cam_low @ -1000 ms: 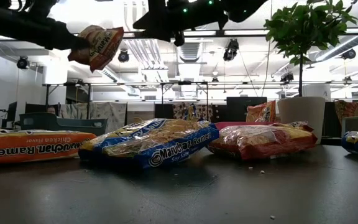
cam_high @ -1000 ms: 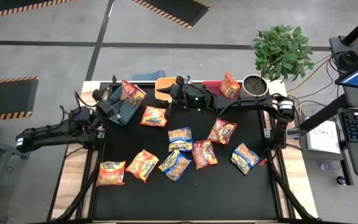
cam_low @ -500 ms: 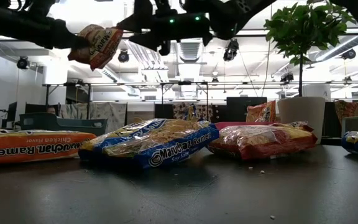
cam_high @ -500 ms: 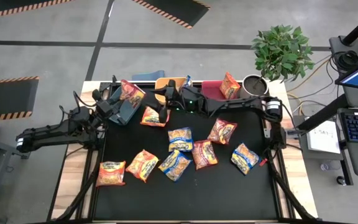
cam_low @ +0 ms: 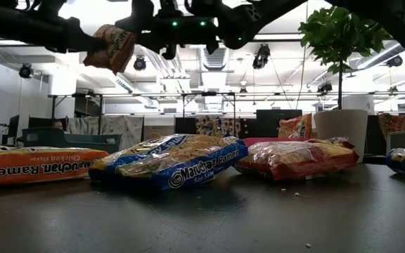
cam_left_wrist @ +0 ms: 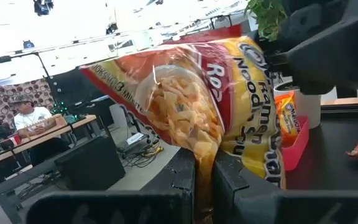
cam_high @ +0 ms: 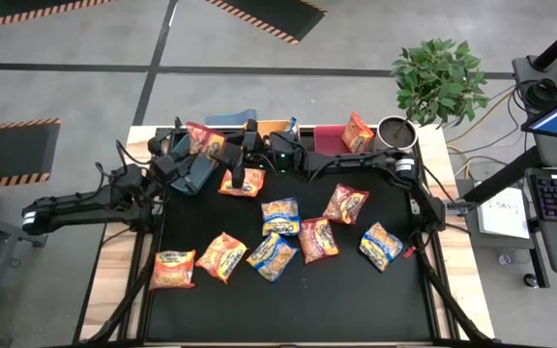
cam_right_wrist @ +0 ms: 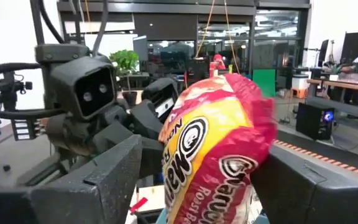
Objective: Sort Maruchan noodles
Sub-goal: Put the red noodle into the blue bin
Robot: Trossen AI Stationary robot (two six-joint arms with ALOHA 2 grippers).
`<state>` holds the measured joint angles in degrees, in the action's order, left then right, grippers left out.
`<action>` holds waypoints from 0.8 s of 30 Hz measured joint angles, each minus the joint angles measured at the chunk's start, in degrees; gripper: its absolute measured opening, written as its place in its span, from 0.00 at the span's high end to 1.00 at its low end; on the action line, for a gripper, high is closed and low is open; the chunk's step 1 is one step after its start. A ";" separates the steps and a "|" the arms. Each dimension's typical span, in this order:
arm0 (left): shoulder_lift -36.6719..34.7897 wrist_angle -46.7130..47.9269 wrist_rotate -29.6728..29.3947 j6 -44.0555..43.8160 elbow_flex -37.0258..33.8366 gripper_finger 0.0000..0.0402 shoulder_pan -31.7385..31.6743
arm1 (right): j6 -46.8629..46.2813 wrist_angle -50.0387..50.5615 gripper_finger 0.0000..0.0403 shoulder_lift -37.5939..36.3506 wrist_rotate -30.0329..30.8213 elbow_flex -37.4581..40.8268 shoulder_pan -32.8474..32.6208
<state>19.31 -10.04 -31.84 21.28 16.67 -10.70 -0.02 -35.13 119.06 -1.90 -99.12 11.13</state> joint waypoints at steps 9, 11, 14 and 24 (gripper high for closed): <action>0.06 0.06 -0.08 -0.35 0.00 0.95 0.00 | -0.06 1.60 0.63 1.05 0.53 -1.65 0.58; 0.06 0.06 -0.06 -0.41 0.00 0.93 0.00 | -0.34 1.83 0.71 1.05 0.40 -1.65 0.73; -0.05 0.23 -0.07 -0.83 0.00 0.89 0.00 | -0.19 1.85 0.81 1.05 0.35 -1.64 0.91; -4.92 8.45 -0.03 -3.84 1.48 0.60 0.00 | 2.00 2.12 0.97 1.05 0.32 -1.54 1.57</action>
<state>14.39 -1.59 -31.87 17.43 18.15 -10.70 1.98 -33.00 120.11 -1.58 -100.66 12.70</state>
